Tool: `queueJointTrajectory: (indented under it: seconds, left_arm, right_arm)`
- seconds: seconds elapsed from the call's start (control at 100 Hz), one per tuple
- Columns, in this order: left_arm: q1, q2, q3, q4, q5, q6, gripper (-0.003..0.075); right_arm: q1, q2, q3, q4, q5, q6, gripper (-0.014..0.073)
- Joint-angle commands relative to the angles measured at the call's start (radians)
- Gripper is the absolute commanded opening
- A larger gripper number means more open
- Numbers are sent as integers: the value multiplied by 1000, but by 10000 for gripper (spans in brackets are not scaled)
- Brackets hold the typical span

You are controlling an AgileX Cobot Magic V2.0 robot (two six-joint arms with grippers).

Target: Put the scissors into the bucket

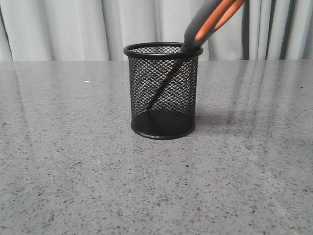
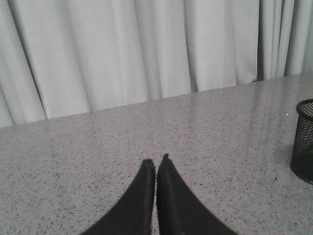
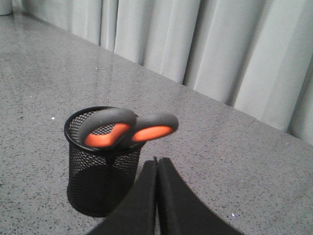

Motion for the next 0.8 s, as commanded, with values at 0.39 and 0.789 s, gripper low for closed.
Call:
queueJointTrajectory:
  seconds: [0.39, 0.789]
  left_arm:
    - [4, -16, -23, 25, -55, -12, -20]
    - [4, -16, -8, 25, -55, -12, -20]
  right_arm:
    - [-13, -25, -7, -14, -129, -11, -50]
    - [-13, -25, -7, -14, -127, -11, -50]
